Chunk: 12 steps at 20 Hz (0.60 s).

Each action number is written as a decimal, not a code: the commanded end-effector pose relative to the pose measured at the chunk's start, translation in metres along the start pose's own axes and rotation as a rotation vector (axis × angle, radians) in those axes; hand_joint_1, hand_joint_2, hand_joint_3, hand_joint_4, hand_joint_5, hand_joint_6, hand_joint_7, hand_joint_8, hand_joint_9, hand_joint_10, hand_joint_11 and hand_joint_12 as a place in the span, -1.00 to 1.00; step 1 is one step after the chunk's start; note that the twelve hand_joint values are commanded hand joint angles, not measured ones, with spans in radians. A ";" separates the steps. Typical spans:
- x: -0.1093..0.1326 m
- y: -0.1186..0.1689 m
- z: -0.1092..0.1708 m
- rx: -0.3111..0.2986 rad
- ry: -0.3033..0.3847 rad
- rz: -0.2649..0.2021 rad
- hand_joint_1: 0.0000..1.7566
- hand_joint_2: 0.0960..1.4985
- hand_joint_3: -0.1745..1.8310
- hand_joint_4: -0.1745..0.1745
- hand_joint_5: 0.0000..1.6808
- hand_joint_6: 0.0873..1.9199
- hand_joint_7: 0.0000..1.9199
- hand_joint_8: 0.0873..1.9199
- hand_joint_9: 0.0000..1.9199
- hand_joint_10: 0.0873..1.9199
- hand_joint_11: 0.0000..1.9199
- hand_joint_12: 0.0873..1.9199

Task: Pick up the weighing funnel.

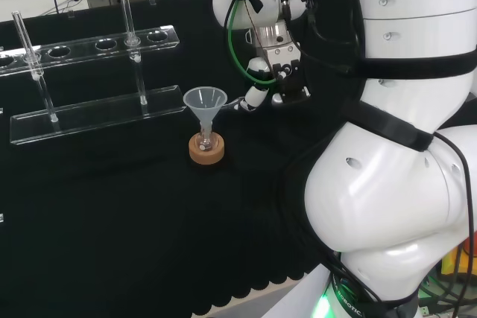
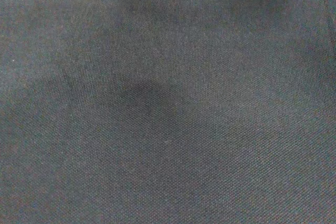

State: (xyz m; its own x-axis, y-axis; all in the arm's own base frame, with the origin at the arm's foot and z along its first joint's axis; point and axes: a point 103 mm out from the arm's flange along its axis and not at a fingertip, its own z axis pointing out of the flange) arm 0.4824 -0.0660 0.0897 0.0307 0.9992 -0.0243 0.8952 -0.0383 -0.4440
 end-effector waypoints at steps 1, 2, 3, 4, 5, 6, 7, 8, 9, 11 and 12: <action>0.001 0.003 0.003 0.006 -0.003 -0.004 -0.10 -0.23 -0.25 -0.37 -0.32 -1.00 -0.45 -0.36 -0.14 -0.53 -0.47 0.31; 0.001 0.003 0.004 0.002 -0.003 -0.005 -0.10 -0.24 -0.25 -0.37 -0.32 -1.00 -0.45 -0.36 -0.14 -0.53 -0.47 0.31; 0.001 0.003 0.004 0.000 -0.001 -0.005 -0.10 -0.24 -0.25 -0.37 -0.32 -1.00 -0.45 -0.36 -0.14 -0.53 -0.47 0.31; 0.001 0.003 0.004 -0.003 -0.003 -0.005 -0.10 -0.24 -0.25 -0.37 -0.32 -1.00 -0.45 -0.36 -0.14 -0.53 -0.47 0.31; 0.001 0.003 0.004 -0.006 -0.005 -0.006 -0.10 -0.24 -0.25 -0.37 -0.32 -1.00 -0.45 -0.36 -0.14 -0.53 -0.47 0.31; 0.002 0.004 0.004 -0.008 -0.007 -0.007 -0.10 -0.24 -0.25 -0.37 -0.32 -1.00 -0.45 -0.36 -0.14 -0.53 -0.47 0.31; 0.002 0.005 0.005 -0.007 -0.008 -0.009 -0.09 -0.24 -0.25 -0.37 -0.32 -1.00 -0.46 -0.36 -0.14 -0.53 -0.47 0.31; 0.002 0.006 0.005 -0.006 -0.001 -0.008 -0.09 -0.24 -0.25 -0.37 -0.32 -1.00 -0.46 -0.37 -0.15 -0.53 -0.47 0.31; 0.002 0.007 0.005 -0.008 -0.002 -0.009 -0.09 -0.24 -0.25 -0.37 -0.32 -1.00 -0.47 -0.37 -0.15 -0.54 -0.47 0.31; 0.003 0.008 0.007 -0.009 -0.007 -0.011 -0.08 -0.24 -0.25 -0.37 -0.33 -1.00 -0.47 -0.37 -0.15 -0.54 -0.47 0.31; 0.003 0.008 0.007 -0.012 -0.009 -0.012 -0.08 -0.24 -0.24 -0.37 -0.33 -1.00 -0.48 -0.37 -0.15 -0.54 -0.47 0.31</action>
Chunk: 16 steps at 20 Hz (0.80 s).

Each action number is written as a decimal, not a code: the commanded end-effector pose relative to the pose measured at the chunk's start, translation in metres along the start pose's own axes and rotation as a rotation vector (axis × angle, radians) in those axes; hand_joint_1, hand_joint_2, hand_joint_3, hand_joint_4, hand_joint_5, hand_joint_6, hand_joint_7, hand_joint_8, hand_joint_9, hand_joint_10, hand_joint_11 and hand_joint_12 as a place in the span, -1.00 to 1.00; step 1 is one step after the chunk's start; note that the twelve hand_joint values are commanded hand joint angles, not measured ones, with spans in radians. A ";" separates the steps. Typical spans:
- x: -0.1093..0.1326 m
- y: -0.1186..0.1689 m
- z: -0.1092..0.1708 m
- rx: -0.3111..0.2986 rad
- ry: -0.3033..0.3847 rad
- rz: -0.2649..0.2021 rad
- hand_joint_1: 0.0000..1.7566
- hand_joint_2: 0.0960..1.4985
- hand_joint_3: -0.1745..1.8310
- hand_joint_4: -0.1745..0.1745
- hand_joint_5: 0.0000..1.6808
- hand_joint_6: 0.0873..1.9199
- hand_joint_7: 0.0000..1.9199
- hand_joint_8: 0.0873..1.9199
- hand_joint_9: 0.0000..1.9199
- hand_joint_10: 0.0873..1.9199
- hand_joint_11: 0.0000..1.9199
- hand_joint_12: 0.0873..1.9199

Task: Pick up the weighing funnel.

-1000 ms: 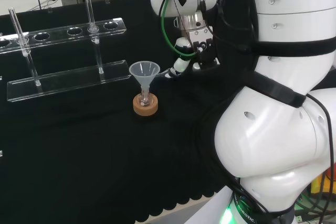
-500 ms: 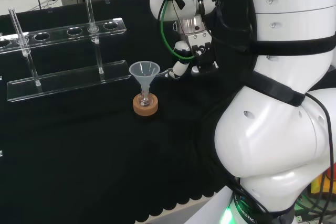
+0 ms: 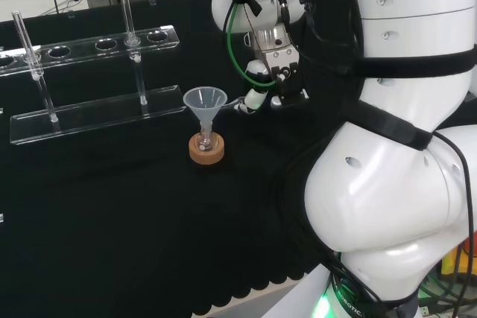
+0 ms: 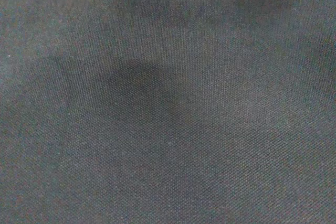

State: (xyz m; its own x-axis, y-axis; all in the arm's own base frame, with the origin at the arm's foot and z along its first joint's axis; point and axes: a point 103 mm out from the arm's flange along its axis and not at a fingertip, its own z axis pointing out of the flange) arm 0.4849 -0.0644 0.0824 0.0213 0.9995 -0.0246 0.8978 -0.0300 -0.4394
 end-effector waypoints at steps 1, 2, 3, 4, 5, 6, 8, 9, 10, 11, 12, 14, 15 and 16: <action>0.001 0.002 0.002 -0.006 -0.007 -0.005 -0.08 -0.24 -0.24 -0.37 -0.33 -1.00 -0.48 -0.37 -0.15 -0.54 -0.47 0.31; 0.001 0.003 0.002 -0.004 -0.007 -0.005 -0.08 -0.25 -0.24 -0.37 -0.33 -1.00 -0.48 -0.37 -0.15 -0.54 -0.47 0.31; 0.002 0.003 0.002 -0.002 -0.008 -0.007 -0.08 -0.25 -0.24 -0.37 -0.33 -1.00 -0.48 -0.36 -0.16 -0.54 -0.47 0.31; 0.002 0.003 0.002 0.001 -0.009 -0.010 -0.07 -0.25 -0.24 -0.37 -0.33 -1.00 -0.48 -0.36 -0.16 -0.54 -0.48 0.31; 0.002 0.004 0.003 0.002 -0.011 -0.012 -0.07 -0.25 -0.24 -0.37 -0.33 -1.00 -0.48 -0.36 -0.16 -0.54 -0.48 0.31; 0.002 0.006 0.004 0.002 -0.012 -0.015 -0.06 -0.25 -0.24 -0.37 -0.33 -1.00 -0.48 -0.36 -0.16 -0.54 -0.48 0.31; 0.002 0.007 0.006 -0.004 -0.011 -0.021 -0.06 -0.25 -0.24 -0.37 -0.33 -1.00 -0.49 -0.36 -0.16 -0.54 -0.48 0.31; 0.002 0.007 0.007 -0.005 -0.010 -0.024 -0.05 -0.25 -0.24 -0.37 -0.33 -1.00 -0.49 -0.36 -0.16 -0.54 -0.48 0.31; 0.003 0.007 0.007 -0.008 -0.011 -0.026 -0.05 -0.25 -0.24 -0.37 -0.33 -1.00 -0.49 -0.36 -0.16 -0.54 -0.48 0.31; 0.003 0.008 0.007 -0.009 -0.011 -0.028 -0.05 -0.25 -0.24 -0.37 -0.33 -1.00 -0.49 -0.36 -0.16 -0.54 -0.48 0.31; 0.003 0.008 0.007 -0.011 -0.012 -0.030 -0.04 -0.25 -0.24 -0.37 -0.32 -1.00 -0.49 -0.36 -0.16 -0.53 -0.48 0.31; 0.002 0.008 0.008 -0.019 -0.012 -0.034 -0.04 -0.25 -0.24 -0.36 -0.32 -1.00 -0.49 -0.36 -0.16 -0.53 -0.48 0.31; 0.002 0.009 0.008 -0.023 -0.012 -0.035 -0.04 -0.25 -0.24 -0.36 -0.32 -1.00 -0.48 -0.35 -0.16 -0.53 -0.48 0.31; 0.002 0.009 0.009 -0.027 -0.014 -0.036 -0.04 -0.25 -0.24 -0.35 -0.31 -1.00 -0.48 -0.35 -0.16 -0.53 -0.48 0.31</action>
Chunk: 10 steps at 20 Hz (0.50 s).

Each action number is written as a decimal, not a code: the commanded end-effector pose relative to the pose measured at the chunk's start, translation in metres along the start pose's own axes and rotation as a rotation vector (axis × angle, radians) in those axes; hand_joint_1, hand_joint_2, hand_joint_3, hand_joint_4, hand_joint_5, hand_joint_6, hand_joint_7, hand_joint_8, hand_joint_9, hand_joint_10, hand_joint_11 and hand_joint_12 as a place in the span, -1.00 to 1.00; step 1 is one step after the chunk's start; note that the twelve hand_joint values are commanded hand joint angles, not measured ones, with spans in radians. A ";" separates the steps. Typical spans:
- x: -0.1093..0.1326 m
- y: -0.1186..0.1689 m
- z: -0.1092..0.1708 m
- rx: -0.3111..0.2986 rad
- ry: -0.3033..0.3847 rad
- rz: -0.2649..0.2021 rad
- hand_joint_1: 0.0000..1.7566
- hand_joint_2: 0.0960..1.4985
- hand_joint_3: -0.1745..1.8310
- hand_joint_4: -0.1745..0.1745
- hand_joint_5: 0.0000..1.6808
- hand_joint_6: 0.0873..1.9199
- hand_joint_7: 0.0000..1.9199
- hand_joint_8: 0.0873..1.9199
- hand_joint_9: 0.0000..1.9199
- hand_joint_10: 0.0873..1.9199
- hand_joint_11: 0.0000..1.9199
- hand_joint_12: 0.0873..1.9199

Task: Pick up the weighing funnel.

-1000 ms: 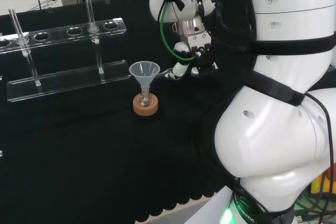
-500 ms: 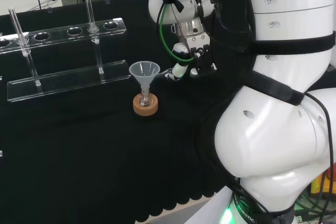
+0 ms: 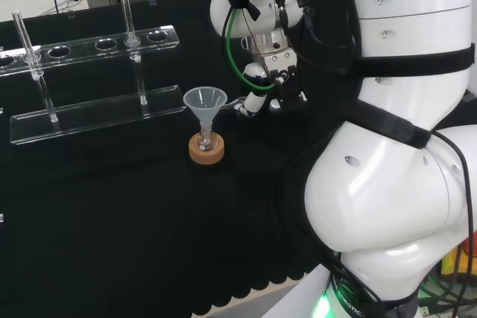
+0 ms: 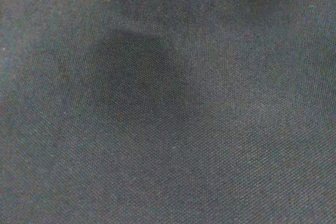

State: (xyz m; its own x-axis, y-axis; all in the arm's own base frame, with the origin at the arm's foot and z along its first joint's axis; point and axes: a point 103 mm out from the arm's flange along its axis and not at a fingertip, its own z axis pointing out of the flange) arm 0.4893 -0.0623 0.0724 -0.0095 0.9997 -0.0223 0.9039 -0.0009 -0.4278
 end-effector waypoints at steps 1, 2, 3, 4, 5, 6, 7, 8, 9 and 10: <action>0.000 0.001 0.002 -0.014 -0.002 -0.008 -0.03 -0.25 -0.24 -0.35 -0.31 -1.00 -0.48 -0.35 -0.16 -0.53 -0.47 0.31; 0.001 0.001 0.002 -0.016 -0.003 -0.008 -0.03 -0.25 -0.24 -0.34 -0.30 -1.00 -0.48 -0.35 -0.16 -0.53 -0.47 0.31; 0.001 0.001 0.002 -0.018 -0.005 -0.009 -0.03 -0.25 -0.23 -0.33 -0.29 -0.99 -0.48 -0.35 -0.16 -0.53 -0.47 0.31; 0.002 0.002 0.002 -0.021 -0.006 -0.011 -0.03 -0.25 -0.23 -0.33 -0.29 -0.99 -0.48 -0.35 -0.16 -0.53 -0.47 0.31; 0.003 0.002 0.003 -0.022 -0.008 -0.012 -0.02 -0.25 -0.23 -0.33 -0.29 -0.99 -0.47 -0.35 -0.16 -0.53 -0.47 0.31; 0.003 0.002 0.003 -0.021 -0.006 -0.013 -0.02 -0.25 -0.23 -0.32 -0.28 -0.99 -0.47 -0.35 -0.16 -0.53 -0.47 0.31; 0.004 0.003 0.004 -0.020 -0.007 -0.013 -0.02 -0.25 -0.23 -0.32 -0.28 -0.99 -0.47 -0.35 -0.16 -0.53 -0.47 0.31; 0.004 0.003 0.004 -0.018 -0.008 -0.015 -0.01 -0.25 -0.23 -0.32 -0.28 -0.98 -0.47 -0.35 -0.16 -0.53 -0.47 0.31; 0.005 0.003 0.005 -0.018 -0.009 -0.016 -0.01 -0.25 -0.23 -0.32 -0.27 -0.98 -0.47 -0.35 -0.15 -0.53 -0.47 0.31; 0.005 0.004 0.006 -0.017 -0.011 -0.017 -0.01 -0.25 -0.23 -0.32 -0.27 -0.98 -0.47 -0.35 -0.15 -0.53 -0.47 0.31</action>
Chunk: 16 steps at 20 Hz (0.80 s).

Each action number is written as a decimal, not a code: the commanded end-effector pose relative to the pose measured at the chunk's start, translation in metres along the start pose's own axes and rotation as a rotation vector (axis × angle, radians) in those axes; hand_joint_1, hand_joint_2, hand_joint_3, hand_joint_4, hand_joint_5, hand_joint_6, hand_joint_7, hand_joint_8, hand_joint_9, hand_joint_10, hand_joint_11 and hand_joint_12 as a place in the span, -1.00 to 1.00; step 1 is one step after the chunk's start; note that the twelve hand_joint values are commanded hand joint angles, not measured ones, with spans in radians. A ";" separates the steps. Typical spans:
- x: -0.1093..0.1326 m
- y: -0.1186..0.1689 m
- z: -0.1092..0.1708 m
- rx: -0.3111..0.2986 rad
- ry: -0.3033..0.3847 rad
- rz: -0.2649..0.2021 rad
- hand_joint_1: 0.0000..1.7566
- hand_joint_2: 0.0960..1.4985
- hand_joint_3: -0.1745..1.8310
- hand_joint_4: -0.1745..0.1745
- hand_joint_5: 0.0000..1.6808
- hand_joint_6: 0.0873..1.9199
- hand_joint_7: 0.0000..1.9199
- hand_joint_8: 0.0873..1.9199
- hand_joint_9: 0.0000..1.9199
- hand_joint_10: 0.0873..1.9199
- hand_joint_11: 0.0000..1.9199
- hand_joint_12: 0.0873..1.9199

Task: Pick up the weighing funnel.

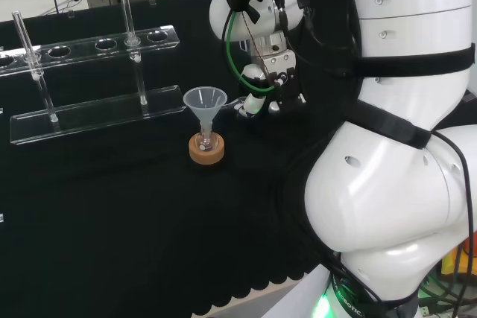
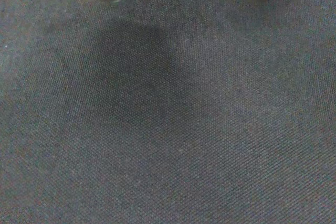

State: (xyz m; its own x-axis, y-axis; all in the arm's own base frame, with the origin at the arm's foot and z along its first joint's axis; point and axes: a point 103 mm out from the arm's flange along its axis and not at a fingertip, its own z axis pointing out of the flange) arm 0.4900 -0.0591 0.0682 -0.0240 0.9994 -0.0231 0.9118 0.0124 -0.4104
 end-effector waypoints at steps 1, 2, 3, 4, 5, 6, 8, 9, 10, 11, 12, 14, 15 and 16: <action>0.002 0.002 0.003 0.003 -0.004 -0.007 -0.01 -0.25 -0.23 -0.31 -0.27 -0.98 -0.47 -0.35 -0.15 -0.53 -0.47 0.31; 0.004 0.001 0.003 0.000 -0.008 -0.006 -0.01 -0.25 -0.23 -0.31 -0.27 -0.98 -0.47 -0.35 -0.15 -0.53 -0.47 0.31; 0.005 0.001 0.003 -0.001 -0.011 -0.005 -0.01 -0.25 -0.23 -0.31 -0.27 -0.97 -0.47 -0.35 -0.15 -0.53 -0.47 0.31; 0.005 0.001 0.003 -0.001 -0.013 -0.004 0.00 -0.25 -0.23 -0.31 -0.26 -0.97 -0.47 -0.35 -0.15 -0.53 -0.47 0.31; 0.005 0.001 0.003 -0.001 -0.013 -0.003 0.00 -0.25 -0.23 -0.30 -0.25 -0.97 -0.47 -0.35 -0.15 -0.53 -0.47 0.31; 0.005 0.001 0.003 0.000 -0.012 -0.003 0.00 -0.25 -0.23 -0.29 -0.24 -0.96 -0.47 -0.35 -0.15 -0.53 -0.46 0.31; 0.005 0.002 0.003 0.003 -0.013 -0.003 0.00 -0.24 -0.22 -0.27 -0.20 -0.94 -0.46 -0.35 -0.15 -0.53 -0.46 0.31; 0.005 0.002 0.003 0.002 -0.018 0.000 0.00 -0.24 -0.22 -0.26 -0.18 -0.93 -0.46 -0.35 -0.15 -0.53 -0.46 0.31; 0.005 0.002 0.003 0.003 -0.019 0.000 0.00 -0.24 -0.22 -0.25 -0.18 -0.87 -0.45 -0.36 -0.14 -0.54 -0.46 0.31; 0.005 0.002 0.003 0.003 -0.019 -0.001 0.01 -0.24 -0.22 -0.23 -0.19 -0.78 -0.44 -0.36 -0.13 -0.55 -0.45 0.30; 0.005 0.002 0.003 0.004 -0.016 -0.001 0.01 -0.24 -0.21 -0.22 -0.23 -0.67 -0.44 -0.37 -0.13 -0.56 -0.45 0.30; 0.005 0.004 0.003 0.007 -0.010 0.001 0.01 -0.24 -0.21 -0.22 -0.28 -0.52 -0.43 -0.37 -0.12 -0.56 -0.45 0.30; 0.006 0.004 0.003 0.003 -0.011 0.003 0.01 -0.24 -0.20 -0.22 -0.29 -0.47 -0.43 -0.37 -0.12 -0.56 -0.45 0.30; 0.005 0.004 0.003 0.002 -0.009 0.008 0.01 -0.24 -0.20 -0.22 -0.30 -0.44 -0.43 -0.37 -0.12 -0.56 -0.45 0.30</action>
State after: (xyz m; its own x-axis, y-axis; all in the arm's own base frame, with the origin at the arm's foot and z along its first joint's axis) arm 0.4920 -0.0539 0.0645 -0.0292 0.9989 -0.0367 0.9106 0.0114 -0.4132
